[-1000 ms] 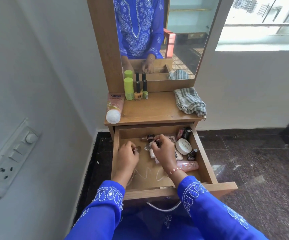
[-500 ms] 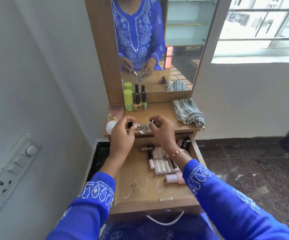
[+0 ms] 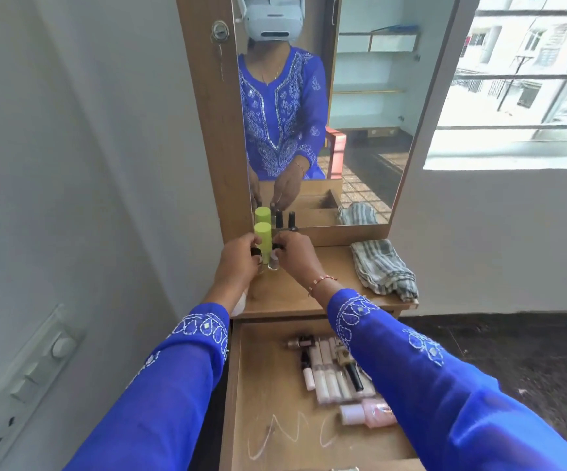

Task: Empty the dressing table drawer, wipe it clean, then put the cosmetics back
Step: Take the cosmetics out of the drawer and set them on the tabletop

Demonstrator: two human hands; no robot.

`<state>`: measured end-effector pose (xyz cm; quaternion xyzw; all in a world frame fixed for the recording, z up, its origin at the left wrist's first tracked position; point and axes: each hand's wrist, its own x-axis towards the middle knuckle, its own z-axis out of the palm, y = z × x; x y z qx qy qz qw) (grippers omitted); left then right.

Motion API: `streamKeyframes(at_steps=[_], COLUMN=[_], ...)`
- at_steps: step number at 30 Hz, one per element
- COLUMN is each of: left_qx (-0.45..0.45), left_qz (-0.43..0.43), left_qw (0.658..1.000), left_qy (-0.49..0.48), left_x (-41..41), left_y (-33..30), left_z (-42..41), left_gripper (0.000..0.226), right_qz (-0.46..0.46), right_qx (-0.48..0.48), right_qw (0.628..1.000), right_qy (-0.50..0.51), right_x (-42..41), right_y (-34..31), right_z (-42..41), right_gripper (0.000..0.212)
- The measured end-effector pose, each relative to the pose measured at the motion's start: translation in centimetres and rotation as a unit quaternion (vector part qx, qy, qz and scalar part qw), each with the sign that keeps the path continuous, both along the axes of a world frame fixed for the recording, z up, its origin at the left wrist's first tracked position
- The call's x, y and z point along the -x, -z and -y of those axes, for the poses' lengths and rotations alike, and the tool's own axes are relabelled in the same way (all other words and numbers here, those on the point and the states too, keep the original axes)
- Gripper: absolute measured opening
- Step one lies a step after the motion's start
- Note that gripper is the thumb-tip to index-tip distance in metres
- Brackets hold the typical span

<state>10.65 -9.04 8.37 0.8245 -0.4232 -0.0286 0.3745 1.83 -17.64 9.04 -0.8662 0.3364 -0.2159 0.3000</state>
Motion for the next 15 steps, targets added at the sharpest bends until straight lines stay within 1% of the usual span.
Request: streamKeyframes(at_steps=[3, 6, 11, 15], left_qx=[0.004, 0.006, 0.007, 0.01], left_qz=[-0.013, 0.001, 0.005, 0.018], left_qw=[1.0, 1.0, 1.0, 1.0], left_qy=[0.0, 0.011, 0.0, 0.0], left_x=[-0.1, -0.1, -0.2, -0.1], left_y=[0.2, 0.4, 1.1, 1.2], left_z=[0.4, 0.8, 0.8, 0.7], left_gripper=[0.031, 0.031, 0.027, 0.029], right_qz=[-0.031, -0.059, -0.068, -0.071], right_qx=[0.018, 0.04, 0.047, 0.054], right_qw=[0.999, 0.997, 0.996, 0.995], right_qy=[-0.017, -0.034, -0.033, -0.043], right_x=[-0.9, -1.5, -1.6, -1.5], right_y=[0.1, 0.3, 0.6, 0.6], right_z=[0.3, 0.5, 0.7, 0.8], right_gripper=[0.025, 0.027, 0.026, 0.029])
